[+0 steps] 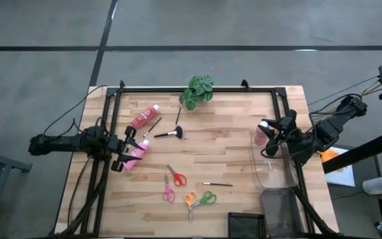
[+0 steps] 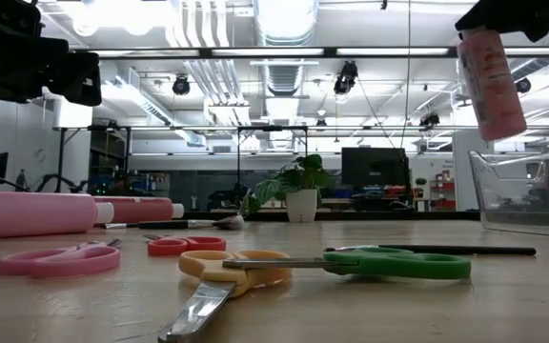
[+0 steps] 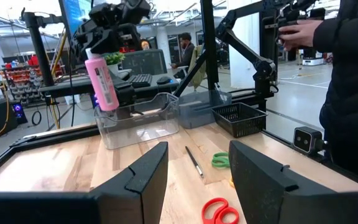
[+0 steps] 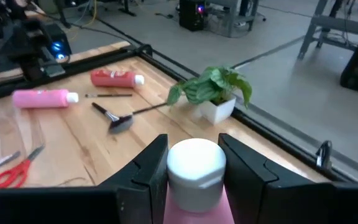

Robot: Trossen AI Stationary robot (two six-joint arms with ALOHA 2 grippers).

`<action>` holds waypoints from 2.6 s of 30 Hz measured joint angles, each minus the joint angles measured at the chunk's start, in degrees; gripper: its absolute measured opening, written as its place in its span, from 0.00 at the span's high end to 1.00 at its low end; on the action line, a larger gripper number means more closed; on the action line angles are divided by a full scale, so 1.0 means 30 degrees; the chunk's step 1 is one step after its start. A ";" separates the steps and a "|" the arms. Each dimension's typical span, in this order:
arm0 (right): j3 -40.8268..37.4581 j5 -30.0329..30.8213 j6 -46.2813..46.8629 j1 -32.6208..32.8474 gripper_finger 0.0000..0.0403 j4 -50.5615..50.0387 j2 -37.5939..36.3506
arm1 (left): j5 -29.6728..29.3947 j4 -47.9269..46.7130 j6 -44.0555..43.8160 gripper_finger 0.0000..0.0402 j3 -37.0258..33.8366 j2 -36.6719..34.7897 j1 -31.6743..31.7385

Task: Pick & Place Paint Supplies
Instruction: Put the pink paint bottle into the transparent bin, then put the red paint bottle into the transparent bin

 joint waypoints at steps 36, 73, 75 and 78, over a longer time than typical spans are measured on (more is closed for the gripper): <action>-0.6503 0.3310 0.8057 -0.0007 0.63 0.1927 0.4024 | 0.0000 0.0000 0.0000 0.58 0.0000 -0.0006 0.0000; 0.3456 0.0211 -0.4042 -0.1605 0.32 0.2098 0.2514 | 0.0000 0.0000 -0.0007 0.58 -0.0007 -0.0007 0.0000; 0.4555 -0.1220 -0.6280 -0.2523 0.32 0.2396 0.2820 | 0.0000 0.0000 0.0000 0.58 -0.0001 -0.0001 0.0000; 0.5857 -0.3643 -0.9970 -0.4294 0.32 0.3343 0.3574 | 0.0000 0.0000 -0.0002 0.58 -0.0002 -0.0002 0.0000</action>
